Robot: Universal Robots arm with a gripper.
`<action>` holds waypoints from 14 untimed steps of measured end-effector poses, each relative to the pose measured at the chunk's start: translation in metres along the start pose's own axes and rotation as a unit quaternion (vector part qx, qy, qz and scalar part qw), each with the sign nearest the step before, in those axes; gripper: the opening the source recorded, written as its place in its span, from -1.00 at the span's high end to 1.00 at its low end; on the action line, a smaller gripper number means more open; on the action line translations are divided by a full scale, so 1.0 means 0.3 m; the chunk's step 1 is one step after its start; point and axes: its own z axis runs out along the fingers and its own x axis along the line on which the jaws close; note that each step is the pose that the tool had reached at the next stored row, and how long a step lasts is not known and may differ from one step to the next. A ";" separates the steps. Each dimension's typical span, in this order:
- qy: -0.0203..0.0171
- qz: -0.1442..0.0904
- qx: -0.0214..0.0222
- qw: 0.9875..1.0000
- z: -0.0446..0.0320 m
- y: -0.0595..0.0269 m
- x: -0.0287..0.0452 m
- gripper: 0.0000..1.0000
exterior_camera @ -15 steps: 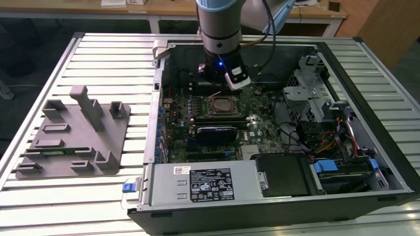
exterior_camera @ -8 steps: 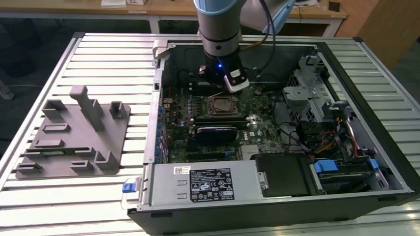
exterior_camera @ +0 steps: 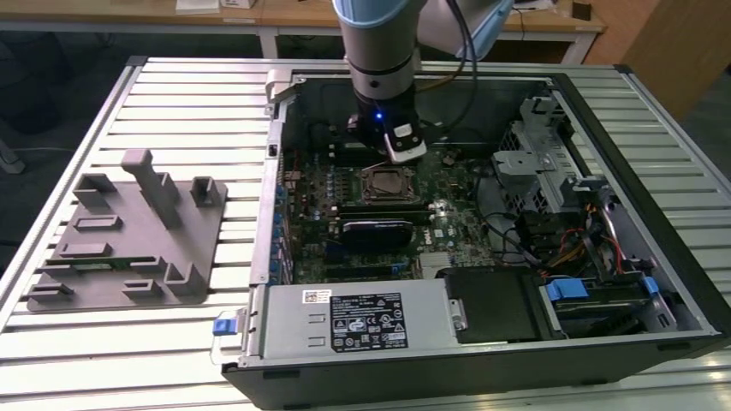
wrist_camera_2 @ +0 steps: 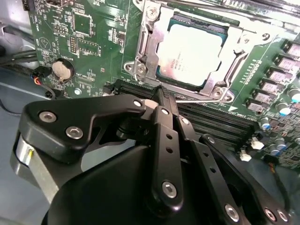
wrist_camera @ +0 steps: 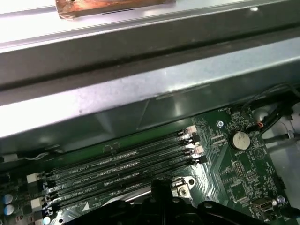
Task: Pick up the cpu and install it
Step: 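Install the first cpu locking lever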
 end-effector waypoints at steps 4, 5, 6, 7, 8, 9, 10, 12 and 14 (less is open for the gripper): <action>-0.002 0.009 0.001 1.000 0.004 0.008 0.007 0.79; -0.003 0.011 0.001 1.000 0.004 0.010 0.009 0.79; -0.003 0.012 0.002 1.000 0.005 0.012 0.011 0.79; -0.003 0.014 0.002 1.000 0.006 0.013 0.014 0.79; -0.004 0.015 0.002 1.000 0.006 0.014 0.017 0.79; -0.004 0.016 0.002 1.000 0.007 0.015 0.020 0.79; -0.004 0.017 0.002 1.000 0.007 0.016 0.022 0.79; -0.004 0.017 0.002 1.000 0.009 0.017 0.024 0.79; -0.004 0.017 0.002 1.000 0.011 0.017 0.025 0.79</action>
